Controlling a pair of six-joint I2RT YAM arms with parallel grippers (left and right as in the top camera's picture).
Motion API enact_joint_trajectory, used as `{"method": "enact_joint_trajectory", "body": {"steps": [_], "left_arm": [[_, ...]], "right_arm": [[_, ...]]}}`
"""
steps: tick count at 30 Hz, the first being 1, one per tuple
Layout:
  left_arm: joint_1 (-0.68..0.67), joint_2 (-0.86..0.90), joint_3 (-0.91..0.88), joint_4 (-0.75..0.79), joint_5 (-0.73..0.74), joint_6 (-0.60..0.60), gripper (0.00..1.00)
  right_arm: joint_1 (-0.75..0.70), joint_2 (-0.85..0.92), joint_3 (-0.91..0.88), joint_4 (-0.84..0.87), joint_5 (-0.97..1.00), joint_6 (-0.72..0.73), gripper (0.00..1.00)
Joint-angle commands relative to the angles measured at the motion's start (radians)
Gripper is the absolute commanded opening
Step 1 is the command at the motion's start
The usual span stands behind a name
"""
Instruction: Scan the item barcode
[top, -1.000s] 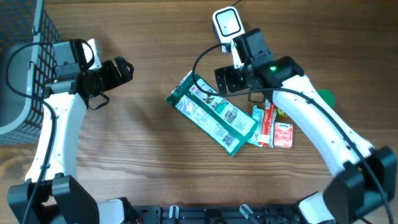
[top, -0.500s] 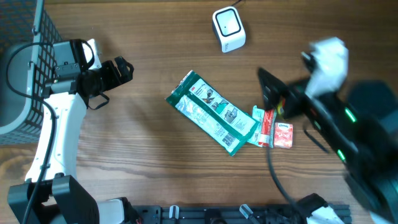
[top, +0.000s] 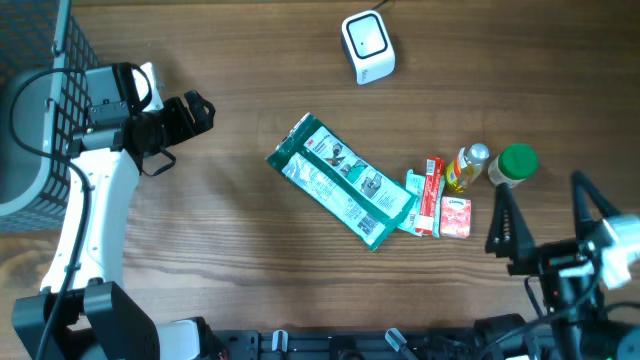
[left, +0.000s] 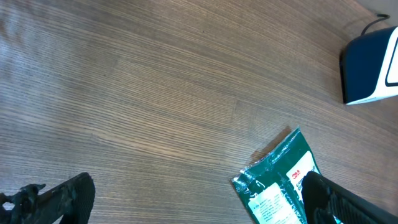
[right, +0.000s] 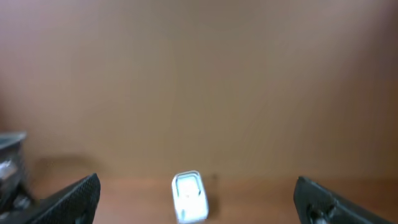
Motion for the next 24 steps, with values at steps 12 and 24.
{"method": "enact_joint_trajectory", "body": {"steps": [12,24], "left_arm": [[0.003,-0.001,-0.008,0.0,-0.006,0.009,1.0],[0.003,-0.001,-0.008,0.0,-0.006,0.009,1.0]], "right_arm": [[-0.052,-0.191,-0.459,0.738,-0.115,-0.169,1.0],[-0.052,-0.192,-0.711,0.682,-0.118,-0.169,1.0]]}}
